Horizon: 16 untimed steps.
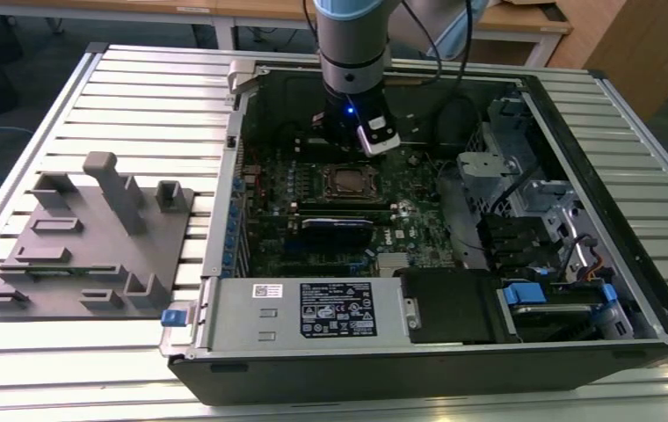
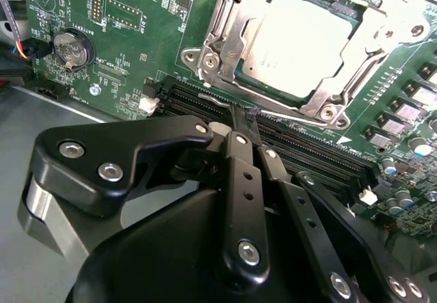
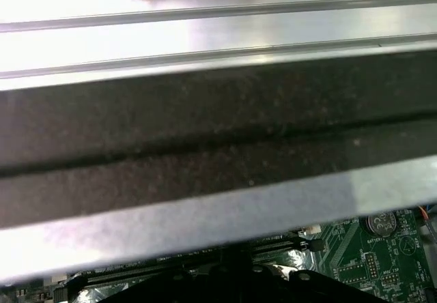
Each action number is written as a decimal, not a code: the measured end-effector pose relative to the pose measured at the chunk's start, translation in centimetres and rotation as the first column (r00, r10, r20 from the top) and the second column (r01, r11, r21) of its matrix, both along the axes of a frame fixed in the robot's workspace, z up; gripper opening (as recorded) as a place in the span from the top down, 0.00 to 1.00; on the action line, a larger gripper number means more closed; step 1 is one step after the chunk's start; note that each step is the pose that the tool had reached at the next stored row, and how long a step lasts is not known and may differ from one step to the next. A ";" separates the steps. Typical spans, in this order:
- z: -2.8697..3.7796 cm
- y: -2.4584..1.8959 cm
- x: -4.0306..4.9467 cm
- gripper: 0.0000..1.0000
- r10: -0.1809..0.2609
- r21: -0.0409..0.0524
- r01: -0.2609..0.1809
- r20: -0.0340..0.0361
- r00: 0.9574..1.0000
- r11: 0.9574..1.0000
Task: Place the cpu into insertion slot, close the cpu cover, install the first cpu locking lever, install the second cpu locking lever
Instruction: 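Install the first cpu locking lever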
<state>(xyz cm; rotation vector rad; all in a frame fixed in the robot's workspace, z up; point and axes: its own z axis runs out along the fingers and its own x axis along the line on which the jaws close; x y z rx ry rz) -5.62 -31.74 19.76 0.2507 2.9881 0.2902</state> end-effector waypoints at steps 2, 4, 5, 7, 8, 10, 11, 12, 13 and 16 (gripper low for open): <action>0.00 0.00 0.00 0.90 0.000 0.000 0.000 0.000 1.000 1.000; -0.01 0.00 0.00 0.90 0.000 -0.001 0.000 0.001 1.000 1.000; -0.03 0.01 0.00 0.90 0.000 -0.002 0.000 0.001 1.000 1.000; -0.06 0.01 0.00 0.90 0.000 -0.005 0.000 0.002 1.000 1.000; -0.09 0.00 0.00 0.90 0.000 -0.007 0.000 0.002 1.000 1.000; -0.14 0.01 0.00 0.90 0.000 -0.011 0.000 0.004 1.000 1.000; -0.17 0.00 -0.01 0.90 0.000 -0.013 0.000 0.005 1.000 1.000; -0.21 0.00 0.00 0.90 0.000 -0.014 0.000 0.007 1.000 1.000; -0.24 0.00 0.00 0.90 0.000 -0.015 0.000 0.008 1.000 1.000; -0.39 0.00 0.00 0.90 -0.001 -0.016 0.001 0.013 1.000 1.000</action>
